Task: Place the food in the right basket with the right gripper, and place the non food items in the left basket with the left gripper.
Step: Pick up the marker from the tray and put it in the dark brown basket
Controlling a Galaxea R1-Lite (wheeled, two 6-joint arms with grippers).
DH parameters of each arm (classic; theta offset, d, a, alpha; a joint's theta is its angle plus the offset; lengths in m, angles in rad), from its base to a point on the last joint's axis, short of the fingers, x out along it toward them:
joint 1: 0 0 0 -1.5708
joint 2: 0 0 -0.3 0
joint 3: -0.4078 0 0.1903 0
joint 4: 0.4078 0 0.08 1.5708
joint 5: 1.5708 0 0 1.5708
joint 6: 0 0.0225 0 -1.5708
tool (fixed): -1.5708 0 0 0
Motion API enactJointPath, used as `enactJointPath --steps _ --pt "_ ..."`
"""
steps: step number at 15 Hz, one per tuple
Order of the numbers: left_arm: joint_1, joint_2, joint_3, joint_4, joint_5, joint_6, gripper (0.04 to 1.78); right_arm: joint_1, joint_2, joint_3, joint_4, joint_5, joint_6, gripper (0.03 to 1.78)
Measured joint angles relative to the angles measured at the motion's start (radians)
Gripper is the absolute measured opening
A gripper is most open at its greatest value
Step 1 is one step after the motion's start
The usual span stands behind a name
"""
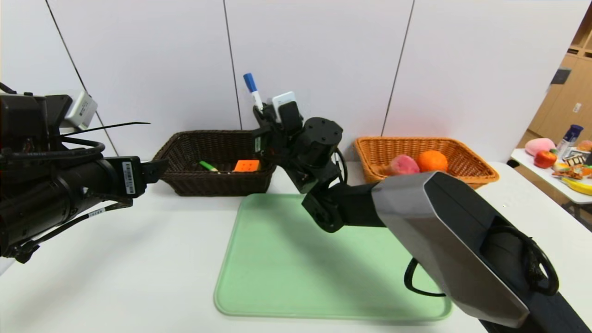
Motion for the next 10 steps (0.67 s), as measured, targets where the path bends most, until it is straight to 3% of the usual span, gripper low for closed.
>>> enactJointPath --steps 3,7,10 --pt "0.000 0.004 0.003 0.000 0.000 -0.001 1.69 0.026 0.033 -0.021 0.037 0.001 -0.001 0.18" --pt "0.000 0.023 0.013 -0.001 0.001 -0.023 1.69 0.030 0.043 -0.026 0.051 0.002 -0.004 0.75" --pt "0.000 0.037 0.011 -0.011 0.001 -0.023 1.69 0.024 0.045 -0.026 0.050 0.001 -0.002 1.05"
